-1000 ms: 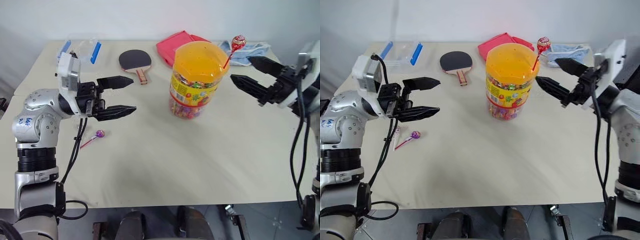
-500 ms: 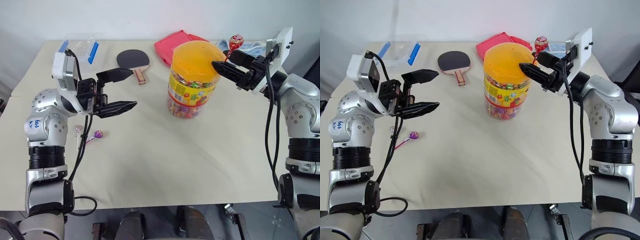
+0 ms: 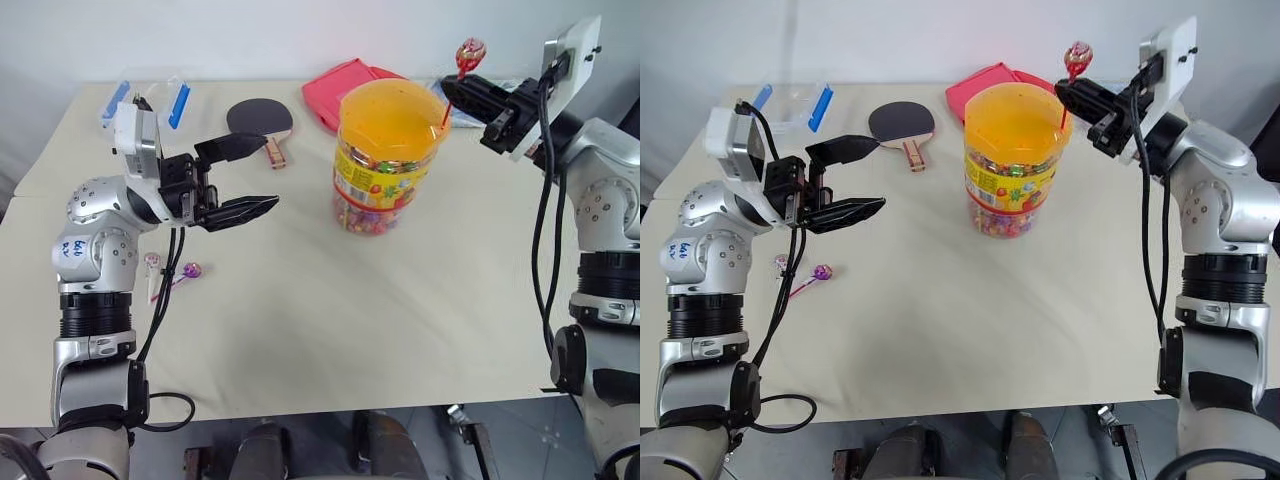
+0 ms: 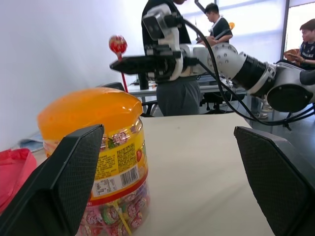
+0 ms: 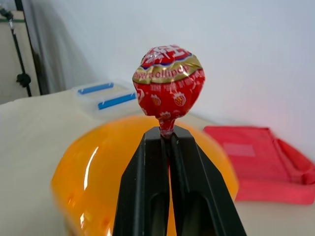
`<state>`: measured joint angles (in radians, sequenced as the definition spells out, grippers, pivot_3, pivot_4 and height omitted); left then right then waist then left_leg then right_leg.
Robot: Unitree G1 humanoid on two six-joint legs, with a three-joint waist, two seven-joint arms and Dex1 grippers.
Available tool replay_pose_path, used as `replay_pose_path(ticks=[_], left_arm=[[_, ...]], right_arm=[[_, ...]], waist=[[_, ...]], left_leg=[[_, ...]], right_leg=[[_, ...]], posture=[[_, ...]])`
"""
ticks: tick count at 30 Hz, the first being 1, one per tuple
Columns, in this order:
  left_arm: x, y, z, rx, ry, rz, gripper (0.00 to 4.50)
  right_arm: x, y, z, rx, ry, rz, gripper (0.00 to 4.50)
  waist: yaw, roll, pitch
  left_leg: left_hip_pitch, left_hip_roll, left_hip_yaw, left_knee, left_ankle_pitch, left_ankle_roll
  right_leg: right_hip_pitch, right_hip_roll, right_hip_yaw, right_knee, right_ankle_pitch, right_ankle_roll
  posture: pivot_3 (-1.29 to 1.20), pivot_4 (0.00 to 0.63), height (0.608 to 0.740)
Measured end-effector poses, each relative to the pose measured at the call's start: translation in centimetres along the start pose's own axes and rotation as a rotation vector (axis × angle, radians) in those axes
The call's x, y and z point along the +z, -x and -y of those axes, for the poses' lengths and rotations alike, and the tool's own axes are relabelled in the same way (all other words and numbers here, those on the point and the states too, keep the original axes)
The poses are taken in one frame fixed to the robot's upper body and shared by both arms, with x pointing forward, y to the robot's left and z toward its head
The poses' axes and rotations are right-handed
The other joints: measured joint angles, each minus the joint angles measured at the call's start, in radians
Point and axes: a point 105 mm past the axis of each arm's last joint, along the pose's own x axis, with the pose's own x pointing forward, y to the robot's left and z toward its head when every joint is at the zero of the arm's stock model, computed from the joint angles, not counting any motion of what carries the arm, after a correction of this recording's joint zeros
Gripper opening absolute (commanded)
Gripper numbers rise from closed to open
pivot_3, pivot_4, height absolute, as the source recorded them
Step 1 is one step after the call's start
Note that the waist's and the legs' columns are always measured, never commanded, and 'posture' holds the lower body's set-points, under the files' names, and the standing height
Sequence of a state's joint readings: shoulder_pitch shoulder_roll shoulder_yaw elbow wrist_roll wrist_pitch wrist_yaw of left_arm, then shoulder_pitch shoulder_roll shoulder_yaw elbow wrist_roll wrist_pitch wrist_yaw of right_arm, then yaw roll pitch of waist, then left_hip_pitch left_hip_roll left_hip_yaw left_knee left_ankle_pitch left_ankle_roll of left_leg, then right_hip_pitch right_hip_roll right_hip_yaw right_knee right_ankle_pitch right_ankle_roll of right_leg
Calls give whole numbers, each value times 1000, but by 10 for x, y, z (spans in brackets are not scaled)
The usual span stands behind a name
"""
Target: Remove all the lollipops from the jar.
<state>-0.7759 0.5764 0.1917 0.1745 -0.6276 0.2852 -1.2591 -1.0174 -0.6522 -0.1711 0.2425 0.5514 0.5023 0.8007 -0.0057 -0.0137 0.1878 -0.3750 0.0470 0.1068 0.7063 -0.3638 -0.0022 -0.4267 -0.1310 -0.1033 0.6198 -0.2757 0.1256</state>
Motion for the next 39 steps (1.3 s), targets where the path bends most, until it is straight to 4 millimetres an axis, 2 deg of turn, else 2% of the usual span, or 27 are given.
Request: replay_pose_path(ticks=[5,9,12,15,17,20,23,30,33,39], left_arm=[[-4,0,-1,3,19,-18,4500],[-4,4,-2,14,34,-48,4500],[-4,6,-2,16,48,-62,4500],[-5,13,-2,38,55,-86,4500],[-9,23,-1,65,79,-113,4500],[-15,29,3,67,119,-135,4500],[-19,35,9,53,157,-170,4500],[-34,53,14,122,287,-281,4500],[-38,57,16,147,294,-304,4500],[-44,66,16,213,302,-321,4500]], right_arm=[[22,3,10,-69,17,33,60],[35,25,27,-182,27,-14,60],[34,45,38,-259,25,-97,60],[3,83,45,-338,31,-313,60],[-43,119,48,-415,-36,-529,60],[-97,152,39,-451,-146,-736,60],[-117,162,35,-454,-144,-823,60],[-169,183,46,-550,-233,-944,60],[-178,181,44,-529,-247,-947,745],[-182,180,36,-489,-240,-942,2783]], waist=[[2,0,0],[4,0,0],[3,0,0],[6,0,0],[6,-1,-1],[1,-1,0],[-6,0,0],[-7,0,0],[-3,0,0],[3,0,0]], left_leg=[[-1,0,0,0,0,0],[-1,0,0,0,0,0],[-1,0,0,-1,0,0],[-1,0,0,-3,0,0],[-1,0,1,-3,0,0],[0,0,3,-3,0,0],[1,0,4,-4,0,0],[1,0,4,-5,0,-1],[1,0,4,-5,0,-1],[1,0,4,-5,0,-1]], right_leg=[[0,0,0,0,0,0],[-1,0,0,0,0,0],[-1,0,0,-1,0,0],[-1,-1,0,-2,0,0],[-1,-1,0,-2,0,0],[-2,-1,1,-1,0,0],[-2,0,2,0,0,0],[-2,0,2,0,0,0],[-2,0,2,-1,0,0],[-2,0,2,-1,0,0]], posture=[[0,150,740],[0,150,740],[0,150,740],[0,150,740],[0,150,740],[0,150,740],[0,150,740],[0,150,740],[0,150,740],[0,150,740]])
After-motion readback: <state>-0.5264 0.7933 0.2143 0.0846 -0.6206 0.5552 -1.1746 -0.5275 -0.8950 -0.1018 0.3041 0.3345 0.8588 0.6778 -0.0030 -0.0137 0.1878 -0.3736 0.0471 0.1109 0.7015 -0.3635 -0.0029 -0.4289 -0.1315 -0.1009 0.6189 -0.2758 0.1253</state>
